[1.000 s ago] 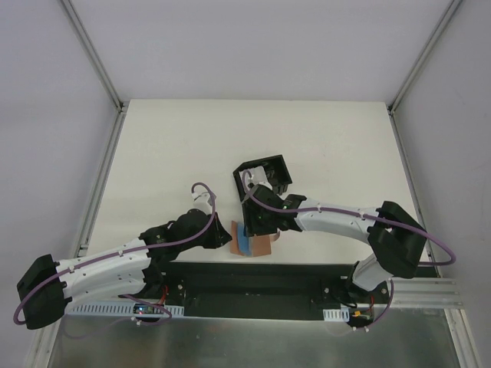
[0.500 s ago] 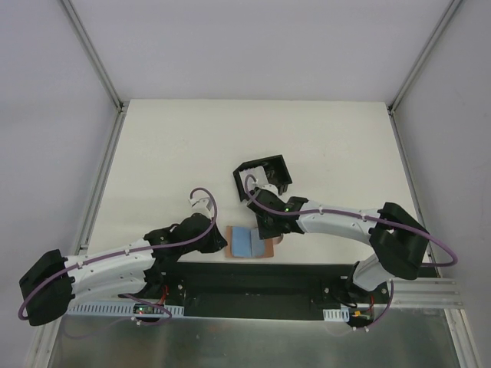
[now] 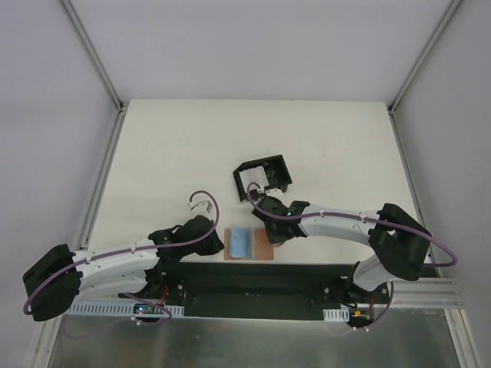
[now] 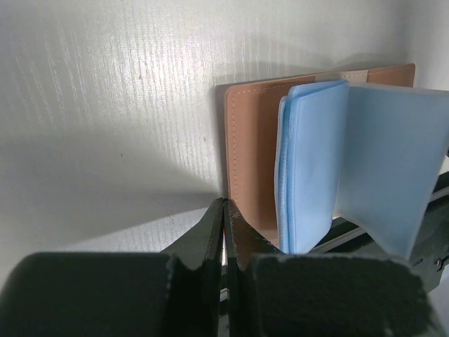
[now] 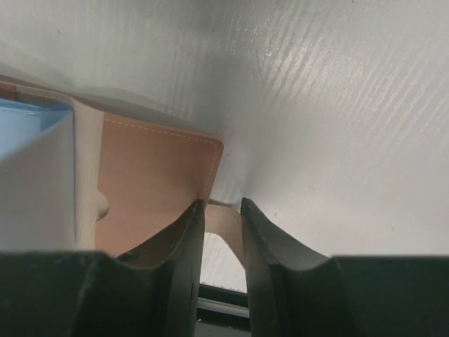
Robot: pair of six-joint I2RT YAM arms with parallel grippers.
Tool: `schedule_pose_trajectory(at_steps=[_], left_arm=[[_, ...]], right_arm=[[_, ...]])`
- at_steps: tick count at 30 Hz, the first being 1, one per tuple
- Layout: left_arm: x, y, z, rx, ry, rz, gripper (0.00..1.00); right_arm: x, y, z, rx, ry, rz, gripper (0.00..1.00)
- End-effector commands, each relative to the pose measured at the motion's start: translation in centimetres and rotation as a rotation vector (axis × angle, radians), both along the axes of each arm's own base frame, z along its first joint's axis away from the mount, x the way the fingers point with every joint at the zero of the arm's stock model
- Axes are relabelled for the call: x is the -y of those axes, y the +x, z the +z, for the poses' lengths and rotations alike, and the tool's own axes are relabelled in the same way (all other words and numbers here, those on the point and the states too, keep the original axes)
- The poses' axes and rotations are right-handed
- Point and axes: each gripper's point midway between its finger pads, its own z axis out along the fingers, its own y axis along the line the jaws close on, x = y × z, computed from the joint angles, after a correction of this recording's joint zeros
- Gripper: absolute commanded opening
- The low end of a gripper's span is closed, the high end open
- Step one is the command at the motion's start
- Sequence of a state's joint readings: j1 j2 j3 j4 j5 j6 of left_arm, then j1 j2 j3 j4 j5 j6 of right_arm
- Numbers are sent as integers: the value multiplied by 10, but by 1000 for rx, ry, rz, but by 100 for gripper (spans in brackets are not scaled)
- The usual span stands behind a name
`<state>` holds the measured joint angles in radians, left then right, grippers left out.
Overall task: Put the credit cards into the card holder
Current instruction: Open the card holder at the corner of the board.
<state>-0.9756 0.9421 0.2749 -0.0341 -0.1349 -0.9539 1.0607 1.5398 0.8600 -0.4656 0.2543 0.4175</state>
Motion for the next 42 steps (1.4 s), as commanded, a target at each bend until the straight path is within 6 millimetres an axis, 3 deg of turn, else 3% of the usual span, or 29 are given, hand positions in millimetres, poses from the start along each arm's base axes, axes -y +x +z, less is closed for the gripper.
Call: schedule_pose_trajectory(at_steps=[1, 6, 10, 13, 19, 23, 25, 28, 32, 38, 42], left_arm=[[13, 8, 20, 48, -46, -21, 0], [25, 13, 43, 79, -92, -41, 0], [29, 12, 47, 72, -105, -45, 0], [29, 12, 49, 76, -109, -49, 0], [28, 12, 51, 87, -116, -52, 0], [21, 11, 46, 90, -97, -41, 0], [18, 11, 43, 86, -84, -33, 8], [14, 9, 38, 82, -64, -33, 25], [9, 8, 30, 70, -32, -33, 32], [3, 8, 20, 60, 13, -25, 50], [3, 6, 16, 46, 29, -32, 52]], right_arm=[[-7, 10, 25, 56, 27, 34, 31], [-18, 18, 63, 111, 109, 30, 30], [-40, 18, 96, 138, 269, 45, 26], [-59, 17, 106, 134, 373, 66, 22], [-73, 12, 90, 62, 365, 75, 18], [-57, 11, 69, 27, 253, 28, 24], [-48, 10, 61, 26, 217, 14, 24], [-41, 8, 56, 25, 201, 4, 32], [-30, 6, 53, 29, 181, -11, 38], [-17, 2, 45, 17, 165, -25, 39], [-12, -2, 34, -1, 145, -25, 38]])
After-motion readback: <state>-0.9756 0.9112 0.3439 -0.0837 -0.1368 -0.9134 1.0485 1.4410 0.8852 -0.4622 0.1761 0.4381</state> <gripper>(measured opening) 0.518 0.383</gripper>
